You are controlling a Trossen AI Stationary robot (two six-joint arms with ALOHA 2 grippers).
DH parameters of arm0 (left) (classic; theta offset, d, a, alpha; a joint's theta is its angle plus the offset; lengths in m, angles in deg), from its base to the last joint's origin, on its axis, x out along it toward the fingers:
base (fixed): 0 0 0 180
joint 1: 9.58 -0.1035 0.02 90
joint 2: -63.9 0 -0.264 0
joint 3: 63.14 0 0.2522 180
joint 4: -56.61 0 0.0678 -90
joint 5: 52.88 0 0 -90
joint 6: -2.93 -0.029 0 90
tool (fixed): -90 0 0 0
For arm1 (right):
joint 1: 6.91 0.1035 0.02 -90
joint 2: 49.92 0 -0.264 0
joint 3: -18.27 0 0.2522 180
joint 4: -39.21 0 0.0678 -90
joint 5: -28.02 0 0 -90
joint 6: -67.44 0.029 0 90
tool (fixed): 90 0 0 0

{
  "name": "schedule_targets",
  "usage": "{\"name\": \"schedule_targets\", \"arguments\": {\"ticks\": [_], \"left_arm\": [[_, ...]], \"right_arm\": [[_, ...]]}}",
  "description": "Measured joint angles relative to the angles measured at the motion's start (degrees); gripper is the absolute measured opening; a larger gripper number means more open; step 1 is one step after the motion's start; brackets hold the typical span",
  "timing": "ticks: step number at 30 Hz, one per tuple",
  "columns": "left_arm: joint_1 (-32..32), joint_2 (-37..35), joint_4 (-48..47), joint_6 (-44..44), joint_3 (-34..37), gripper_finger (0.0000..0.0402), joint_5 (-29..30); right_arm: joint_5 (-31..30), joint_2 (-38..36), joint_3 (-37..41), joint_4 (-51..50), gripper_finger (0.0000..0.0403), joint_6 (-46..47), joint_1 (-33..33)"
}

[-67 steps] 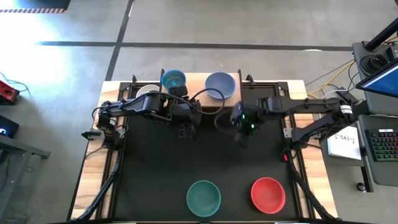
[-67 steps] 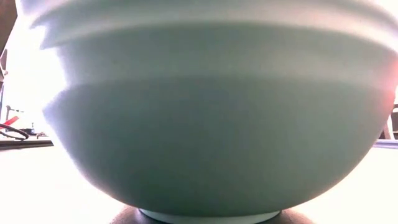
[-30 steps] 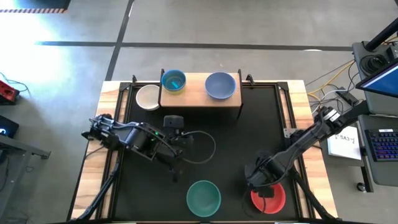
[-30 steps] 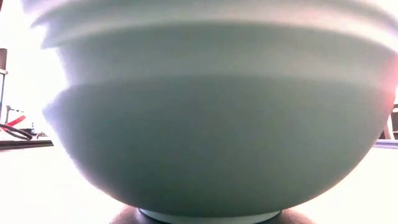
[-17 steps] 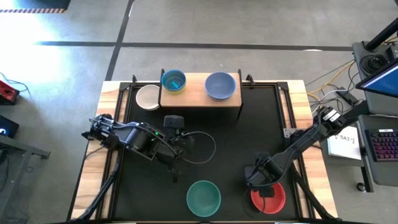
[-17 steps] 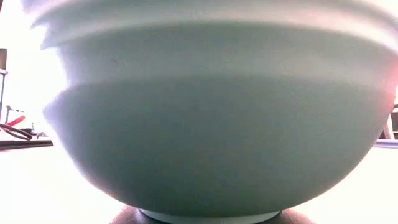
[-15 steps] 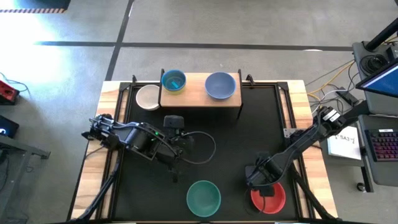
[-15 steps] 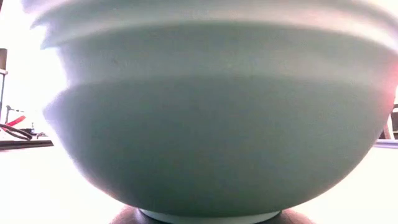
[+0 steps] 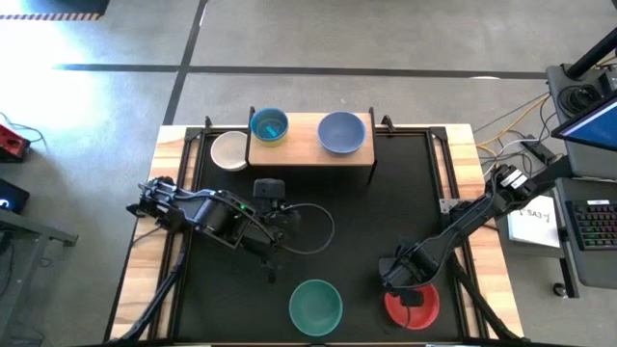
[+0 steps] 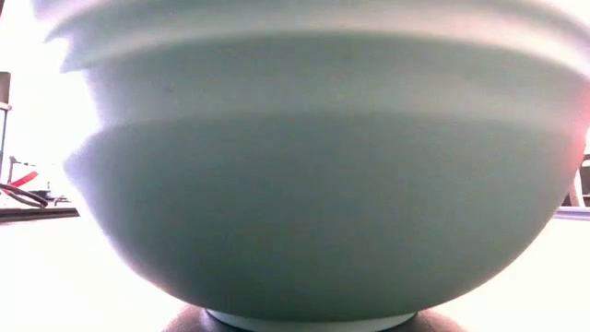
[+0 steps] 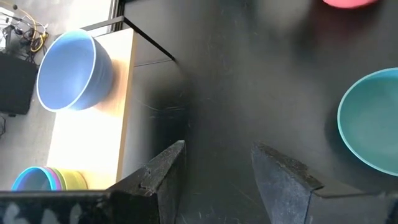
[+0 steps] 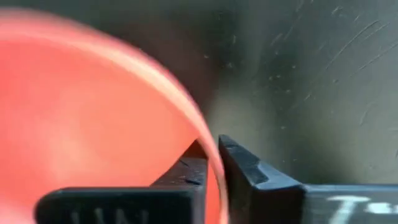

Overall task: Place and stack bowls onto a shelf
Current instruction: Stack the large orange bowl on top of the large purple bowl on the shelf

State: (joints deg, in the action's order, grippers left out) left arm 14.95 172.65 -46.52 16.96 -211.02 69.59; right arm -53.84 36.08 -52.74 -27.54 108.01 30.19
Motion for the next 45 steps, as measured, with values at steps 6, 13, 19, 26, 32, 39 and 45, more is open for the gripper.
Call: {"name": "schedule_targets", "arguments": {"ticks": [6, 13, 19, 26, 32, 39, 45], "left_arm": [[0.0, 0.0, -0.1, 0.0, 0.0, 0.0167, 0.0], [0.0, 0.0, -0.3, 0.2, 0.0, 0.0167, 0.0], [0.0, 0.0, -0.5, 0.2, 0.0, 0.0167, 0.0], [0.0, 0.0, -0.7, 0.0, 0.0, 0.0167, 0.0], [0.0, 0.0, -0.7, -0.2, 0.0, 0.0167, 0.0], [0.0, 0.0, -0.6, -0.2, 0.0, 0.0167, 0.0], [0.0, 0.0, -0.6, -0.2, 0.0, 0.0167, 0.0]], "right_arm": [[1.8, -0.1, -1.2, 3.6, 0.0009, 2.6, 0.0], [1.4, -2.8, -6.7, 2.8, 0.0009, 1.3, -2.5], [-7.5, -6.8, -14.8, -3.0, 0.0009, -5.3, -7.4], [-18.8, -9.8, -23.7, -6.6, 0.0009, -9.6, -18.4], [-24.6, -11.3, -30.8, -6.8, 0.0009, -10.2, -31.1], [-26.3, -11.1, -37.6, -6.4, 0.0008, -14.7, -47.7], [-24.5, -8.6, -39.4, -6.8, 0.0008, -16.8, -60.4]]}}
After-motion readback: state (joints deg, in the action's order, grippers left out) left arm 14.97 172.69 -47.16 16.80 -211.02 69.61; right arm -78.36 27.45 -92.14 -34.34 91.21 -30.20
